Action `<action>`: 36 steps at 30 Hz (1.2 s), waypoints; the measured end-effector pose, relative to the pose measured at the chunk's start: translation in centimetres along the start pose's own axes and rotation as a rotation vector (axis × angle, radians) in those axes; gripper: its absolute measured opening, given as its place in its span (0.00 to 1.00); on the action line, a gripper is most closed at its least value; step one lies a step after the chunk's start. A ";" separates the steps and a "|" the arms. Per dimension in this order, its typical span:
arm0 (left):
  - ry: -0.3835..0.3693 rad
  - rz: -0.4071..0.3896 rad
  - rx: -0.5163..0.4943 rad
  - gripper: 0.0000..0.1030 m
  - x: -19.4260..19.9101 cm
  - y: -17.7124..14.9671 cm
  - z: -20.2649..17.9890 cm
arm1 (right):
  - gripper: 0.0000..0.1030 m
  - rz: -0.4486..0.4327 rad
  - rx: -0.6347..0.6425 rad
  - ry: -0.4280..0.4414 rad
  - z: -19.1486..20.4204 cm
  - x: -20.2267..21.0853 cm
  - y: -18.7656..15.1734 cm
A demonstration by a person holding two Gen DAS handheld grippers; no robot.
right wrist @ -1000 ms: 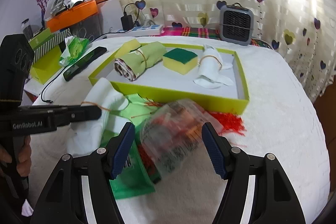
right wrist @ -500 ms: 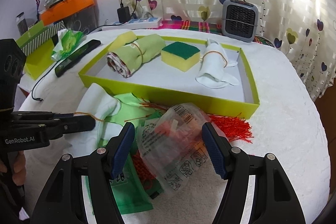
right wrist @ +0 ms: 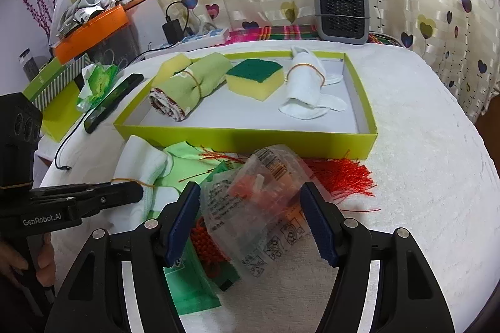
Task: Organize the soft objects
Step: 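Lift the sock bundle with the left tool while the right tool grasps the clear plastic bag, then carry the sock bundle and the plastic bag over the tray with both tools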
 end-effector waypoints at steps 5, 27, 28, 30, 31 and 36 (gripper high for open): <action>0.001 -0.001 -0.002 0.16 0.0 0.0 0.0 | 0.52 -0.013 -0.015 0.012 -0.3 0.2 0.0; 0.016 -0.013 -0.003 0.16 0.2 0.2 0.5 | 0.15 -0.087 -0.018 0.012 -0.5 2.2 0.1; 0.014 -0.014 -0.003 0.16 0.2 0.2 0.4 | 0.14 -0.091 -0.016 0.009 -0.5 2.3 0.2; 0.018 -0.019 -0.006 0.16 0.5 0.3 0.4 | 0.14 -0.101 -0.017 0.009 -0.5 2.6 0.1; 0.019 -0.023 -0.009 0.16 0.6 0.4 0.3 | 0.14 -0.108 -0.016 0.008 -0.5 2.8 0.2; 0.042 -0.042 -0.028 0.16 1.2 0.5 0.1 | 0.13 -0.123 -0.005 0.006 -0.2 3.4 0.3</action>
Point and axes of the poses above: each gripper's, at about its wrist camera, not at the fingertips, and x roughly against the way its jaws point, z to its left, y to its top, the point moved 5 cm from there along -x, roughly the way its jaws point, and after that the axes turned 12 degrees about y, right-handed, at the moved point
